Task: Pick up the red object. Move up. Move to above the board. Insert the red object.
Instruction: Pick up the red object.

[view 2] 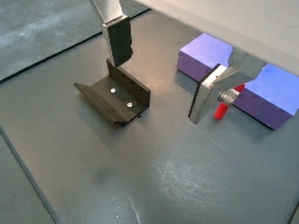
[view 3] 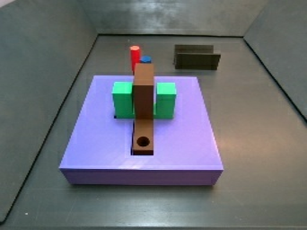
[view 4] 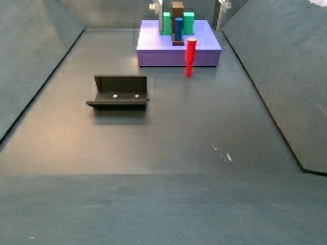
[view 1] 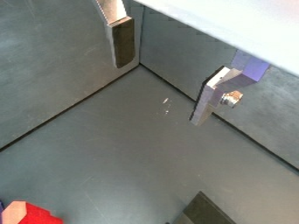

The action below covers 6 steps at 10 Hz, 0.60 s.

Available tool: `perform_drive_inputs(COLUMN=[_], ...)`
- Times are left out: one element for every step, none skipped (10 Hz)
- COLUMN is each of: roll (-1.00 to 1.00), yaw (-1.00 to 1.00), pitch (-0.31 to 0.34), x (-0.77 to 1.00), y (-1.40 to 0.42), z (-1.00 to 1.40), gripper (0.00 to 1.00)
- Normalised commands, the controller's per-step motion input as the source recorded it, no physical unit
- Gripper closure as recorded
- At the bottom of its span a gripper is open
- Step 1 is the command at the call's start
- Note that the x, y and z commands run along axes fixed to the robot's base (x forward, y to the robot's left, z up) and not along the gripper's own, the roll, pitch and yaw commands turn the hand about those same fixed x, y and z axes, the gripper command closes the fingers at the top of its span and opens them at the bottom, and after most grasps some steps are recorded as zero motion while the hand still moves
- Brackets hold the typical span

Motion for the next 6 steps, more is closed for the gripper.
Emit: perform_drive_inputs(roll=[0.0, 0.21, 0.36, 0.28, 0.09, -0.09], yaw=[0.0, 0.0, -0.06, 0.0, -0.05, -0.13], pitch=[0.0, 0.0, 0.0, -0.006, 0.04, 0.083], x=[0.0, 0.08, 0.1, 0.0, 0.0, 0.0], y=[-0.02, -0.7, -0.82, -0.95, -1.0, -0.8], z=[0.0, 0.0, -0.03, -0.05, -0.09, -0.25], gripper=[0.0, 0.0, 0.0, 0.0, 0.0, 0.0])
